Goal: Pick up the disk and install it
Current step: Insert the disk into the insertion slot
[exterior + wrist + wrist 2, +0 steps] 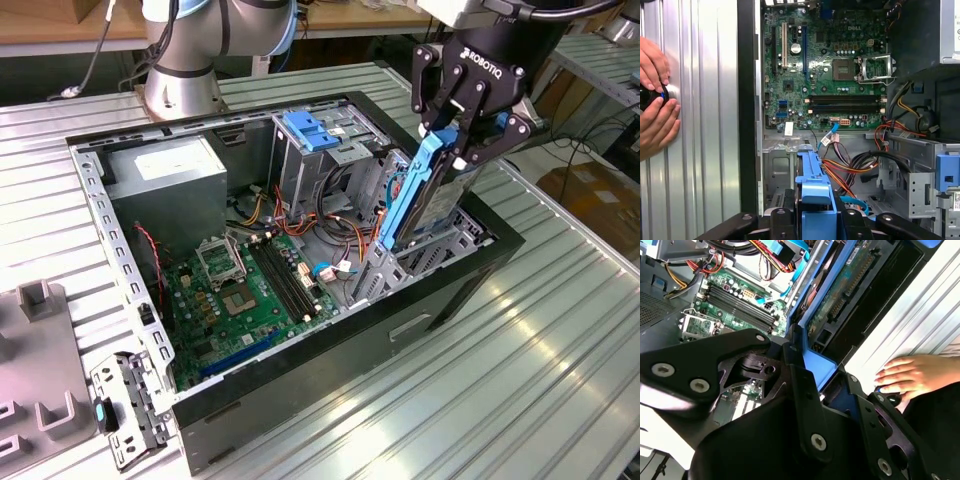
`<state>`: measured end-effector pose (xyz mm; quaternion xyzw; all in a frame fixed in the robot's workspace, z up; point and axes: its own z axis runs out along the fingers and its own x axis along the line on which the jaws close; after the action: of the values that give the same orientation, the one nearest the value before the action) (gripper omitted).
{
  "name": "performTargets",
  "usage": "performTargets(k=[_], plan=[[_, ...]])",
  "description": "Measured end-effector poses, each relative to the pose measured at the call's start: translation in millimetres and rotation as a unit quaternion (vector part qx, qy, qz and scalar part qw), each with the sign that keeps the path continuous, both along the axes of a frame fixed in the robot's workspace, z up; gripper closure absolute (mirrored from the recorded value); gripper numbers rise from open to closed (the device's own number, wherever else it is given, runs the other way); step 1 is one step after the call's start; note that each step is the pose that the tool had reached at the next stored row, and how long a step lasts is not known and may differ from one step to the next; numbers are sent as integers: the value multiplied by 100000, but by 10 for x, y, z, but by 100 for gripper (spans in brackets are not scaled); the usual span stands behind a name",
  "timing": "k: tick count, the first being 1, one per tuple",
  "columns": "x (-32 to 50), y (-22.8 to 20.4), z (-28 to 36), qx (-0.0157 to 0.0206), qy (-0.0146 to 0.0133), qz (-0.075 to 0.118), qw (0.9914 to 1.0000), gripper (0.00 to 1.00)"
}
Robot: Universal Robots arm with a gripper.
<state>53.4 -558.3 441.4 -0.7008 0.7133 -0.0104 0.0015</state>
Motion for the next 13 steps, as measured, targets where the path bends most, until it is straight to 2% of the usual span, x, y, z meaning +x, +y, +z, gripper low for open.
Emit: performTargets(k=[11, 13], plan=[[0, -27, -133, -6, 1, 2, 100000, 63], [0, -33, -173, -3, 2, 1, 100000, 63]])
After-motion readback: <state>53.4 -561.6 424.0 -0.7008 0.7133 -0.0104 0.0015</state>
